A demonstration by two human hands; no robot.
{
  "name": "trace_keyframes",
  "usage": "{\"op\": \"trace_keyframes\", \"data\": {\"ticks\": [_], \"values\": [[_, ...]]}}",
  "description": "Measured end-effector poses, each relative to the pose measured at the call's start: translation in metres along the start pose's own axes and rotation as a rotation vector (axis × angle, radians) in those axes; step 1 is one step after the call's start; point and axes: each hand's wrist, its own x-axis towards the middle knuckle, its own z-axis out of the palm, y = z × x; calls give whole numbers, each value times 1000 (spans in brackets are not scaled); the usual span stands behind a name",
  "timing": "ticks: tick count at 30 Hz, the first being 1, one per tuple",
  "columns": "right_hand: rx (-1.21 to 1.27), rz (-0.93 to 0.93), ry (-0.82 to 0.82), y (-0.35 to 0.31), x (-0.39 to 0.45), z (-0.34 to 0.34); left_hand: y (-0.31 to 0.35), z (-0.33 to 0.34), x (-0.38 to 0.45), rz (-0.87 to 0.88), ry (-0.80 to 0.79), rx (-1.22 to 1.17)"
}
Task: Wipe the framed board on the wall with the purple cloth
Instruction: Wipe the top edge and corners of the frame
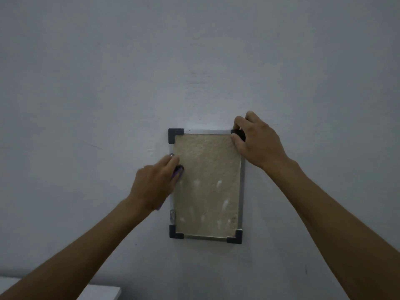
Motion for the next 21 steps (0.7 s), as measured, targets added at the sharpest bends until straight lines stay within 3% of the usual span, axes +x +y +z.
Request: {"op": "trace_keyframes", "data": {"ticks": [3, 7, 13, 17, 21], "values": [[-1, -3, -2, -1, 0, 0, -5, -2, 4, -8, -10, 5], [-5, 12, -8, -3, 0, 0, -2, -3, 14, -128, 99, -56], [-12, 10, -15, -3, 0, 0, 2, 6, -8, -11, -41, -3], [-13, 15, -14, -4, -1, -1, -2, 7, -10, -216, 119, -141], [-22, 13, -32, -4, 1, -2, 4, 14, -20, -138, 33, -104]]}}
